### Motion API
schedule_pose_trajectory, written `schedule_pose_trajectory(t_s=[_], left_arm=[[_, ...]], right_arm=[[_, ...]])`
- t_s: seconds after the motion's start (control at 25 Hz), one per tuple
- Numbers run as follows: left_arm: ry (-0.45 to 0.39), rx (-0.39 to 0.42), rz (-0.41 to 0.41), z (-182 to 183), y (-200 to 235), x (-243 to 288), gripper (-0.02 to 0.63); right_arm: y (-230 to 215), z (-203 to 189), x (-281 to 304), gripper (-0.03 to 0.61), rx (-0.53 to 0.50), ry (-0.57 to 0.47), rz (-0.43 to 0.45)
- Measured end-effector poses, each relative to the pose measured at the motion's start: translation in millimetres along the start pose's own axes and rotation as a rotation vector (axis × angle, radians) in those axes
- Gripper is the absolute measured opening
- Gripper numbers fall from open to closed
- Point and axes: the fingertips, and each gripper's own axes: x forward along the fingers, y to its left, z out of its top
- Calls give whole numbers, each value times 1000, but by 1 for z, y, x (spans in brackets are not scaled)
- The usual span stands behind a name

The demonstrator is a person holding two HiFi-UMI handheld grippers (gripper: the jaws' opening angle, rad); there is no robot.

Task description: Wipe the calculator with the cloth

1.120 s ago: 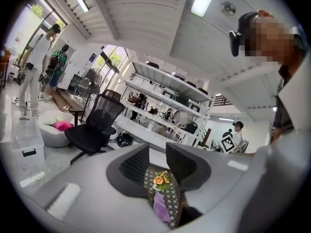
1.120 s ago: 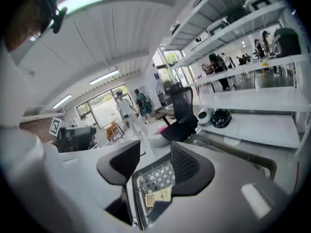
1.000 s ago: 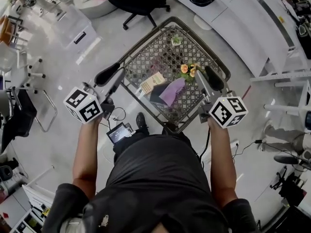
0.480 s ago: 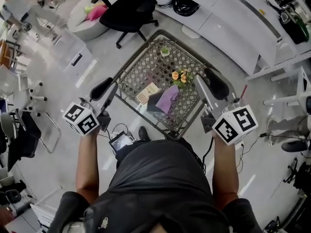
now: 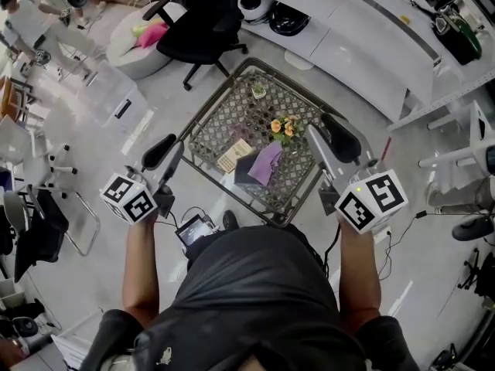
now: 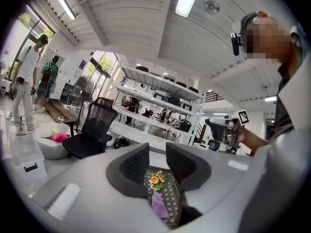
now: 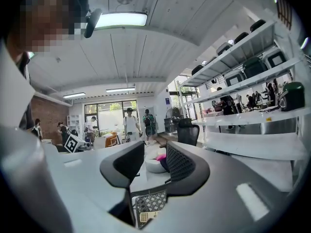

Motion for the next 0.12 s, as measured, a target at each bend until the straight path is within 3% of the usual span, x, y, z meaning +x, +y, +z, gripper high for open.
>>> schedule_pose_trajectory(t_s=[0.12], left_arm=[[8,-5,8,-3,-3,-7,141]], right_arm=[[4,-2,-4,141,-1,4,0]])
